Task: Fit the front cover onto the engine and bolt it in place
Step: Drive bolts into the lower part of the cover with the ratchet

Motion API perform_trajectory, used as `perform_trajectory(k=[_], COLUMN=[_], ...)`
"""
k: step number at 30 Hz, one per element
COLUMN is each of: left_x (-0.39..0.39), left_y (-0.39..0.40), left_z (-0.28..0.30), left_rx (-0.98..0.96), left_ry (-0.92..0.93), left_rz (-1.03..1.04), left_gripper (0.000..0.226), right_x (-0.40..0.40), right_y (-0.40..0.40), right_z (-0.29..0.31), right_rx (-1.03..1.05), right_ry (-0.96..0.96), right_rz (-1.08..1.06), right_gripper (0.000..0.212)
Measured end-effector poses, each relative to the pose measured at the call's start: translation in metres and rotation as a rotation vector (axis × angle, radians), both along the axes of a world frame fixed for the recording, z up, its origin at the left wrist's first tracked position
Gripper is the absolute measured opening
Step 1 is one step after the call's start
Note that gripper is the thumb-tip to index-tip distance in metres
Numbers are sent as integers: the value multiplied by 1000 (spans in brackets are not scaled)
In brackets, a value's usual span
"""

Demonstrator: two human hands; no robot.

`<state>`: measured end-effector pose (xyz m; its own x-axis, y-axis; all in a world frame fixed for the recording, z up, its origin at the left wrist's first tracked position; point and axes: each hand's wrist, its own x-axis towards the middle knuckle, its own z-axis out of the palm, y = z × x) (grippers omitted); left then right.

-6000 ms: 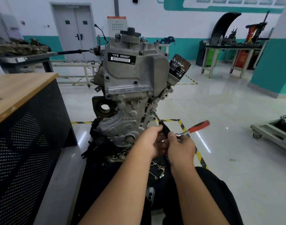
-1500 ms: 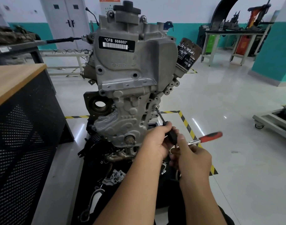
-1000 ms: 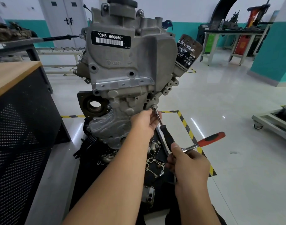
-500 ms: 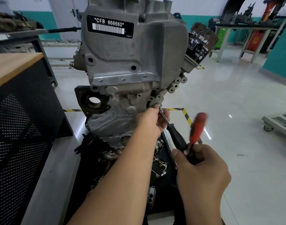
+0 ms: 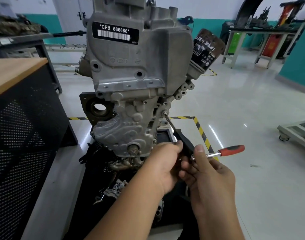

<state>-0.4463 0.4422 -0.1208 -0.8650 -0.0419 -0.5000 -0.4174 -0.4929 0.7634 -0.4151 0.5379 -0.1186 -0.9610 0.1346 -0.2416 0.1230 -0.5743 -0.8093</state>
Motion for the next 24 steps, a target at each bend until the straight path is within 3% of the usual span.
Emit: perform_trajectory(k=[4,5,8,10,13,15,17,18,22,24], left_x=[3,4,4,4,4,3,0,-1,-3,-3], left_y=[3,3,5,9,11,7,3,3,10,11], left_z=[7,7,7,7,6,7,9,10,9,10], left_rx=[11,20,57,46,87,118,111,94,136,158], left_ry=[31,13,-15,-13,-3,-7,-43,-51,-3,22], left_rz=[14,10,42,95,69,-10,-38,-21,58,65], left_gripper=[19,21,29,24,21,31,29,27,23,19], right_x=[2,3,2,2,0,-1,-1,-2,-4,-1], right_y=[-1,0,5,4,0,-2,-2,-1,3,1], right_z=[-1,-1,-12,-11,-15,-19,-18,-19,-21,-20], right_rx=[-9,71,827,1069,904,657,382,380,862,820], right_ry=[11,21,167,213,147,50,-66,-82,47,92], right_rz=[-3,-16,-88,-158,-209,-154,-67,-51,-199,-251], right_gripper=[30,28,11,16,20,19,33,36,27,20])
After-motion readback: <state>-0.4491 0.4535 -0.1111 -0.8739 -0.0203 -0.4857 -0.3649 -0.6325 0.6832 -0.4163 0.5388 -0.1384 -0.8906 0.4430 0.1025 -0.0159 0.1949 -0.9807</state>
